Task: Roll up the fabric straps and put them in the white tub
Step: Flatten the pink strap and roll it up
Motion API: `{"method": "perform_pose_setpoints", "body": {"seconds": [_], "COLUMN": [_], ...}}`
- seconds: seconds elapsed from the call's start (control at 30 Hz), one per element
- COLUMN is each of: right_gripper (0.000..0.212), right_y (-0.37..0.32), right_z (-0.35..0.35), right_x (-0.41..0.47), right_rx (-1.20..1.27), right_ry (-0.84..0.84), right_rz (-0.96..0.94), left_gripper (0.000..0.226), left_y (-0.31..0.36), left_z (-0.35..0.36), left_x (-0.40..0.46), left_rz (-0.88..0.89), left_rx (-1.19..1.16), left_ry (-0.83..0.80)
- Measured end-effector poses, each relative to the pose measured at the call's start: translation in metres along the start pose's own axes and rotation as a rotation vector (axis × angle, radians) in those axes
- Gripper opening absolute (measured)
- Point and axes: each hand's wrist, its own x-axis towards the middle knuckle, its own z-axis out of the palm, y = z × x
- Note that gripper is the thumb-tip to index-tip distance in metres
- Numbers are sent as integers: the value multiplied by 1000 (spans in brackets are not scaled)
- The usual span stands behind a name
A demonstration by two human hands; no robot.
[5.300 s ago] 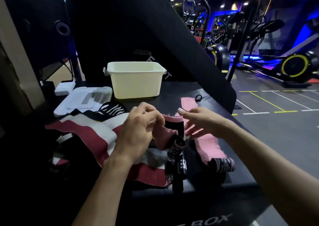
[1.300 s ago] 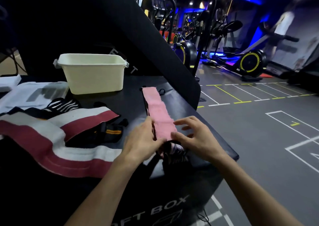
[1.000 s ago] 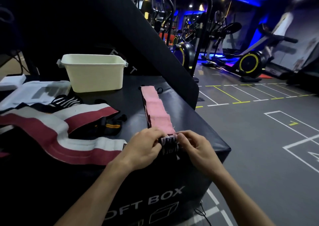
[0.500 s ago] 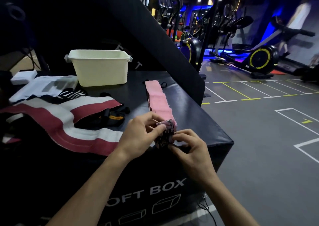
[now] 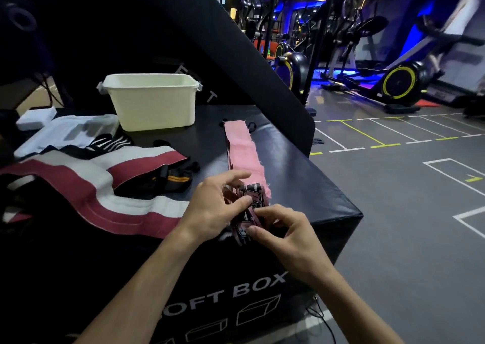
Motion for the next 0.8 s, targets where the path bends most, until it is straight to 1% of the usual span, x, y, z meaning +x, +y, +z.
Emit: {"method": "perform_pose_setpoints", "body": {"seconds": [0.1, 0.2, 0.23, 0.3, 0.43, 0.5, 0.57, 0.63, 0.67, 0.73, 0.8], "right_gripper": [20, 9, 8, 12, 9, 8, 6, 4, 6, 14, 12], "right_y": [-2, -10, -12, -18, -29, -32, -33, -33, -31, -28, -26], "right_z": [-1, -3, -4, -9, -16, -14, -12, -12, -13, -15, -17], "right_x": [-2, -5, -6, -8, -12, -13, -12, -11, -10, -9, -6], "right_rx": [45, 199, 226, 265, 331, 297, 189, 116, 98, 83, 56], "right_ry": [-30, -67, -59, -35, -35, 44, 143, 195, 207, 234, 273], "right_rz": [-20, -24, -25, -8, 3, -11, -50, -98, -119, -151, -195], "left_gripper": [40, 37, 36, 36, 29, 29, 35, 37, 36, 30, 25], "left_y": [0, 4, 7, 15, 31, 36, 40, 41, 42, 43, 45], "left_z": [1, -2, -3, -7, -11, -12, -11, -11, -12, -16, -21], "left_x": [2, 3, 3, 2, -4, -7, -9, -11, -11, -12, -13], "left_rz": [-15, -33, -28, 2, 57, 92, 134, 145, 132, 73, 40], "left_rx": [-46, -100, -108, -135, -188, -159, -109, -96, -123, -257, -376], "left_ry": [-17, -32, -40, -85, -192, -212, -222, -223, -228, -245, -241]}}
